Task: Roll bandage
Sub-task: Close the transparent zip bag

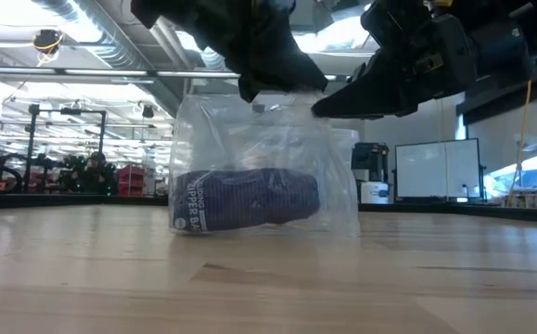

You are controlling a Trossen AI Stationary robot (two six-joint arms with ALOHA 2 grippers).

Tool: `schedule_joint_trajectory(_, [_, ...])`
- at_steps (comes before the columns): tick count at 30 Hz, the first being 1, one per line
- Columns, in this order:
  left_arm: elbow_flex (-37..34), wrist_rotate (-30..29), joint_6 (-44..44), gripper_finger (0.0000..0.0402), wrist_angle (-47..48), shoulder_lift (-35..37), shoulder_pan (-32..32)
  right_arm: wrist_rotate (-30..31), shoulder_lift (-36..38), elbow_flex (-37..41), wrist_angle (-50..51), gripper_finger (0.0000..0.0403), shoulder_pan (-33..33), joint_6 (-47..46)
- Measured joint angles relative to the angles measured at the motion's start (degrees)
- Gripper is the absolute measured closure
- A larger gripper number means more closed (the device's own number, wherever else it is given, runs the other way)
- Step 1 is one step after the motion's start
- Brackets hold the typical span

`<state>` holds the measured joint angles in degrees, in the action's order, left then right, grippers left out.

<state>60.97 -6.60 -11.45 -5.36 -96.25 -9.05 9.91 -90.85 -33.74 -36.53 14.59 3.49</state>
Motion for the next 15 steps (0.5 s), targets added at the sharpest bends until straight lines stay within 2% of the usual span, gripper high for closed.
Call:
schedule_joint_trajectory(4, [0.0,-5.0,3.5,0.0393,-0.4,0.0,-0.6,0.4,0.0,0.0,0.1,0.0371,-0.1,-0.2])
schedule_joint_trajectory(9, [0.3,-6.0,6.4,0.0399,0.3,0.0,-1.0,1.0,0.0,0.0,0.1,0.0371,0.0,-0.2])
schedule_joint_trajectory(15, [0.5,-17.0,11.6,0.04,1.4,0.0,-4.2,1.5,0.0,-0.1,0.1,0.0371,0.0,-3.4])
